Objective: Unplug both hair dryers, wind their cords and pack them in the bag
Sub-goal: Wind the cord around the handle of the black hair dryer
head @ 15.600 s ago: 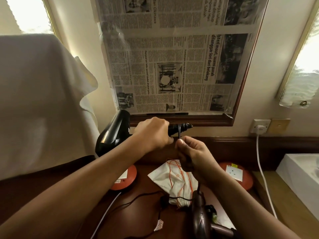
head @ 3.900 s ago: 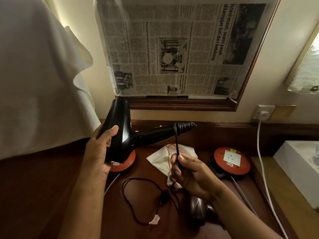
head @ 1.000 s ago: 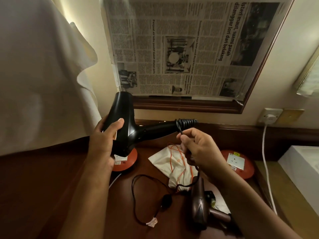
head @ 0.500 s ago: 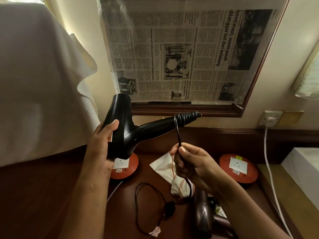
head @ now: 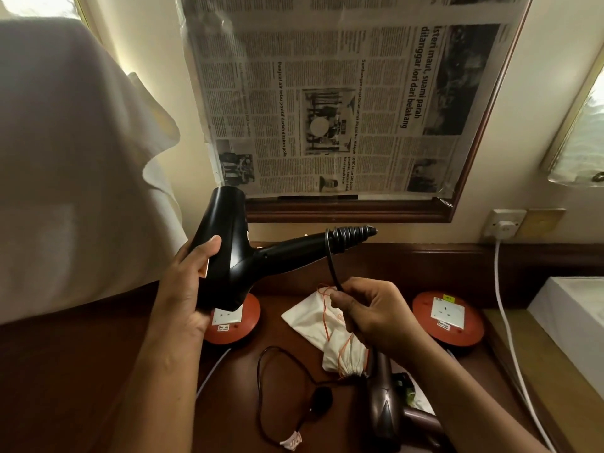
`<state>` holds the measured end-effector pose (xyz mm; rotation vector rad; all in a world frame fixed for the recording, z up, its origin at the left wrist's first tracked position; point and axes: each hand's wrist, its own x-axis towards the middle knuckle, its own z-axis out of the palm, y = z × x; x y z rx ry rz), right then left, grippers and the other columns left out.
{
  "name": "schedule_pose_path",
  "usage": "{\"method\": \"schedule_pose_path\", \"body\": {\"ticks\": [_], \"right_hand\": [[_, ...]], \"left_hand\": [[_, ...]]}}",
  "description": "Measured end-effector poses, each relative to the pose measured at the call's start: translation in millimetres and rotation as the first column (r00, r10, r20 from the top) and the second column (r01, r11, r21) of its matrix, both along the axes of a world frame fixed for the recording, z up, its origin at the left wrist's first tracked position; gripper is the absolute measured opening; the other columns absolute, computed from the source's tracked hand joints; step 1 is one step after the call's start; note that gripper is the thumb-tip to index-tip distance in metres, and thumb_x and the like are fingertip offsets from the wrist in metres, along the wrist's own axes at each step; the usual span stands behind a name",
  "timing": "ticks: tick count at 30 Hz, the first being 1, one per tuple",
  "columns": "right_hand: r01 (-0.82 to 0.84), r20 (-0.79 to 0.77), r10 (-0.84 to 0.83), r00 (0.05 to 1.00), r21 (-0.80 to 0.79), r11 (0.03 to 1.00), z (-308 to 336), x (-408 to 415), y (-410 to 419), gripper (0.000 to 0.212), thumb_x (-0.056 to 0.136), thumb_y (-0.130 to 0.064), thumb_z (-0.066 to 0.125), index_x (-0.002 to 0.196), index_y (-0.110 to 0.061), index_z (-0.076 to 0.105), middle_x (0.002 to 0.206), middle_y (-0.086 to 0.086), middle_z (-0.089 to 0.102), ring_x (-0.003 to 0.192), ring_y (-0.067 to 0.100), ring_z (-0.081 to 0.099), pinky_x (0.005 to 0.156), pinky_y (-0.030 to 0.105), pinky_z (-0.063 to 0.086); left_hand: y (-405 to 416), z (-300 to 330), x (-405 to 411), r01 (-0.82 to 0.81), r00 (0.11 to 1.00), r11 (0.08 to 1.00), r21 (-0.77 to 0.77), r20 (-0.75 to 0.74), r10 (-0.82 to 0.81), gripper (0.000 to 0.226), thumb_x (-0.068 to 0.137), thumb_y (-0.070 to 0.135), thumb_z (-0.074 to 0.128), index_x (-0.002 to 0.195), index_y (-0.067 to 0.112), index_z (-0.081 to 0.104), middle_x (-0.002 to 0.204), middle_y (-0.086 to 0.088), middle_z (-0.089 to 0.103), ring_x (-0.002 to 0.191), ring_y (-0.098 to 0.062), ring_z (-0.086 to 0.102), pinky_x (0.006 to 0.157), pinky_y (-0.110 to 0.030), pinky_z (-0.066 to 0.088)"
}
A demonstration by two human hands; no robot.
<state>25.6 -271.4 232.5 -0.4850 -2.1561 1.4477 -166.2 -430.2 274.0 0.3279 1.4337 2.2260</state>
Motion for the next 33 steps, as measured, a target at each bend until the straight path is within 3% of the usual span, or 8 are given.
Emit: {"method": "schedule_pose_path", "body": {"ticks": [7,9,11,13,19,24,28,33], "right_hand": [[-0.19,-0.251,0.083,0.965,-0.44,0.878,0.7,0.3,-4.5,0.026,0.095,-0.022,0.052,0.096,0.001,0.065,0.051,0.004,0.027,0.044,0.013,0.019,0.044,0.027,0.013],[-0.235,-0.278,0.105,0.955,-0.488,0.841,8.1,0.3,-0.4,0.026,0.095,-0.015,0.046,0.104,0.0,0.065,0.056,0.004,0.027,0.049,0.017,0.016,0.047,0.03,0.011],[-0.214,-0.26,0.094,0.961,-0.487,0.846,19.7,-1.6,3.7,0.027,0.097,-0.007,0.041,0.106,-0.001,0.065,0.058,0.003,0.029,0.051,0.017,0.015,0.047,0.029,0.012],[-0.152,-0.225,0.051,0.973,-0.456,0.877,32.1,-5.6,7.4,0.024,0.098,-0.006,0.041,0.107,-0.003,0.064,0.057,0.001,0.03,0.047,0.012,0.021,0.043,0.024,0.017],[0.029,-0.099,-0.061,0.993,-0.303,0.953,58.3,-18.2,16.8,0.027,0.1,-0.014,0.045,0.085,-0.005,0.066,0.047,-0.004,0.03,0.039,0.009,0.026,0.038,0.02,0.023],[0.162,-0.288,-0.228,0.93,-0.236,0.958,57.6,-16.2,19.1,0.028,0.098,-0.008,0.046,0.074,-0.005,0.06,0.045,-0.007,0.035,0.039,0.008,0.028,0.04,0.022,0.022],[0.094,-0.309,-0.175,0.935,-0.262,0.961,47.7,-16.5,9.2,0.024,0.098,-0.012,0.047,0.078,-0.006,0.061,0.048,-0.005,0.037,0.041,0.01,0.032,0.04,0.023,0.026],[-0.121,-0.274,-0.001,0.962,-0.429,0.895,42.8,-20.4,9.0,0.027,0.098,-0.024,0.045,0.087,-0.005,0.062,0.052,-0.001,0.03,0.043,0.011,0.023,0.044,0.024,0.016]], "left_hand": [[12.8,13.8,-7.1,-0.002,0.999,1.0,0.004,-0.039,0.003,0.019,0.078,0.023,0.068,0.097,0.021,0.067,0.079,-0.001,0.072,0.073,-0.022,0.068,0.067,-0.038,0.057],[16.7,22.5,-11.0,0.002,1.0,1.0,0.02,-0.03,-0.001,0.023,0.076,0.025,0.07,0.098,0.021,0.066,0.086,-0.004,0.071,0.079,-0.025,0.068,0.076,-0.044,0.054],[20.7,32.7,-14.4,0.009,1.0,0.999,0.042,-0.019,-0.008,0.029,0.072,0.025,0.072,0.1,0.02,0.066,0.094,-0.007,0.071,0.09,-0.031,0.066,0.086,-0.052,0.05],[26.4,44.7,-18.9,0.005,0.999,0.998,0.063,-0.034,-0.003,0.023,0.076,0.023,0.071,0.098,0.02,0.067,0.084,-0.001,0.073,0.093,-0.031,0.064,0.089,-0.051,0.048],[36.9,76.2,-29.1,0.031,0.99,0.997,0.072,-0.14,-0.021,0.016,0.08,0.021,0.068,0.096,0.023,0.069,0.083,0.004,0.073,0.085,-0.022,0.067,0.077,-0.039,0.054],[35.2,83.8,-29.6,0.045,0.989,0.994,0.1,-0.146,-0.03,0.016,0.081,0.023,0.066,0.098,0.022,0.068,0.092,-0.003,0.068,0.089,-0.028,0.064,0.082,-0.044,0.05],[34.7,82.6,-23.8,0.07,0.987,0.993,0.094,-0.154,-0.055,0.023,0.079,0.026,0.068,0.101,0.024,0.065,0.101,-0.009,0.065,0.096,-0.032,0.063,0.082,-0.045,0.051],[33.2,81.6,-20.5,0.118,0.985,0.987,0.111,-0.141,-0.102,0.031,0.072,0.029,0.07,0.102,0.024,0.065,0.101,-0.006,0.068,0.093,-0.028,0.065,0.078,-0.041,0.054]]}}
